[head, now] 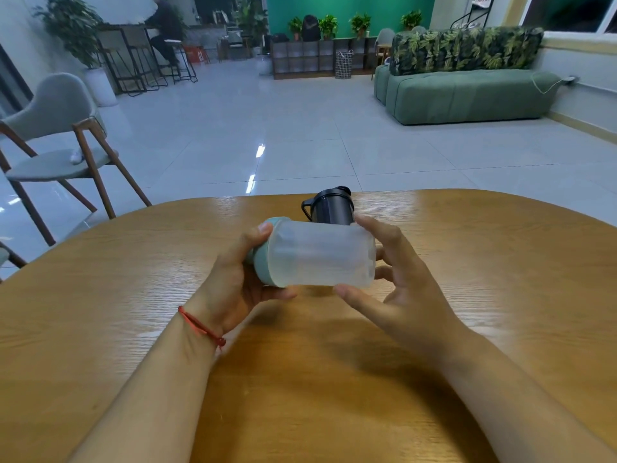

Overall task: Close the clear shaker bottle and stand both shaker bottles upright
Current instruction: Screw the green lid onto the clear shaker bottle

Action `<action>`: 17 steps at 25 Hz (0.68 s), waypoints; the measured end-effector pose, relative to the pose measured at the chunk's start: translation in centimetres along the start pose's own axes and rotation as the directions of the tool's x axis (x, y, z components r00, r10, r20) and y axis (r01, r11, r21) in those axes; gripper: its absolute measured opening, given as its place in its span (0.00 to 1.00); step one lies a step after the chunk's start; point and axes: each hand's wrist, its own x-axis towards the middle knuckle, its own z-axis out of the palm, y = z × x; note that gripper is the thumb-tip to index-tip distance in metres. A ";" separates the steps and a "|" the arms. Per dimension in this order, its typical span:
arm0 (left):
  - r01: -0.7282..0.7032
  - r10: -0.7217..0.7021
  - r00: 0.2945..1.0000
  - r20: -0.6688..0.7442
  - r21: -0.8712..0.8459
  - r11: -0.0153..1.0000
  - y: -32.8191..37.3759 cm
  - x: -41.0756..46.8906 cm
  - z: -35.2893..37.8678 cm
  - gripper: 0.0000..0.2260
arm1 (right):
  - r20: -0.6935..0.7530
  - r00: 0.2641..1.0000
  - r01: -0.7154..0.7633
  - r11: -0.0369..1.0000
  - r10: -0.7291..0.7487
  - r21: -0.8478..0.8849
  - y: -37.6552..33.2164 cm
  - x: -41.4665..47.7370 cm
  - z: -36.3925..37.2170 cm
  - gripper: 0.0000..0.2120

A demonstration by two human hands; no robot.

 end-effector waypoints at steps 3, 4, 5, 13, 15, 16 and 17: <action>0.047 -0.047 0.998 0.044 0.019 0.999 -0.1 0.0 -0.1 0.18 | -0.002 0.995 0.097 0.988 -0.098 -0.124 0.2 0.1 -0.3 0.40; 0.047 -0.048 0.998 0.047 0.035 0.998 -0.2 0.0 -0.2 0.18 | -0.024 0.996 0.078 0.987 -0.082 -0.144 0.1 0.1 -0.4 0.38; 0.038 -0.040 0.998 0.050 0.054 0.998 -0.2 0.0 -0.1 0.18 | -0.050 0.998 0.032 0.988 -0.040 -0.153 0.0 0.1 -0.4 0.36; -0.402 0.370 0.916 0.155 0.342 0.850 -1.5 -0.1 -0.4 0.27 | 0.000 0.918 -0.384 0.887 0.397 0.255 -1.4 0.7 -0.2 0.25; -0.410 0.374 0.912 0.168 0.356 0.840 -1.6 -0.1 -0.2 0.34 | 0.001 0.918 -0.380 0.880 0.397 0.286 -1.4 0.7 -0.2 0.27; -0.416 0.377 0.909 0.176 0.364 0.833 -1.6 -0.1 -0.3 0.35 | 0.003 0.916 -0.381 0.871 0.400 0.309 -1.4 0.7 -0.2 0.28; -0.425 0.384 0.905 0.183 0.372 0.826 -1.5 -0.1 -0.3 0.35 | 0.007 0.915 -0.383 0.864 0.403 0.328 -1.3 0.7 -0.3 0.28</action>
